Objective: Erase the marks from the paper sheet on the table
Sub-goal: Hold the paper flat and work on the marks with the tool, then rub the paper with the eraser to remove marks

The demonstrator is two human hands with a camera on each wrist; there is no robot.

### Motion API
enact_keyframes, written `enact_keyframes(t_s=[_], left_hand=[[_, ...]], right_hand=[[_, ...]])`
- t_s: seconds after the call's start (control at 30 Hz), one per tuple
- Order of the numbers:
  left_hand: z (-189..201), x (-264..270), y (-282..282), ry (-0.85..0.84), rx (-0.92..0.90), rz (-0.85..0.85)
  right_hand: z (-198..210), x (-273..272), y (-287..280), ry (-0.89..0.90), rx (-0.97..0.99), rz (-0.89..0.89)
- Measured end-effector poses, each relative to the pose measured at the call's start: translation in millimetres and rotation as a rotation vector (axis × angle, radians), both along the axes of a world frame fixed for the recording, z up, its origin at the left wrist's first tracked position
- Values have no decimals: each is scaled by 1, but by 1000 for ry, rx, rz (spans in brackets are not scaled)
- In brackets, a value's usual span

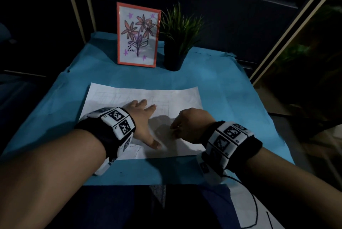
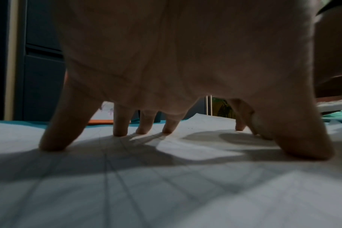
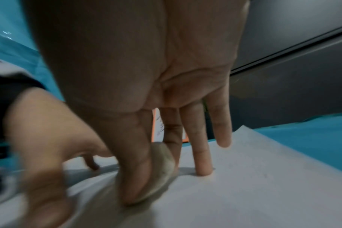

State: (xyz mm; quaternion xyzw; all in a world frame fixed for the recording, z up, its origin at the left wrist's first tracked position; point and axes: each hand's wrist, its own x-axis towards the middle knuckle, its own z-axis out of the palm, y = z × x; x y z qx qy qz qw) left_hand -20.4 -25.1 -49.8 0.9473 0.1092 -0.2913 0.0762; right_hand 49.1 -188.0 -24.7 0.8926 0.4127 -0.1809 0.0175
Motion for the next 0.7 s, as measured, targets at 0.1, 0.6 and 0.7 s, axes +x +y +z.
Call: enact_keyframes(t_s=[0.1,0.6,0.7], left_hand=[[1,0,-2,-2,8,-8],[32,12,14,-126,49,-46],[42,26,15,-323,-103,-1]], right_hand=[[-4,-3,-5,36,-47,36],[19,56,8,162,419,-121],[14,62,16,164,480,-143]])
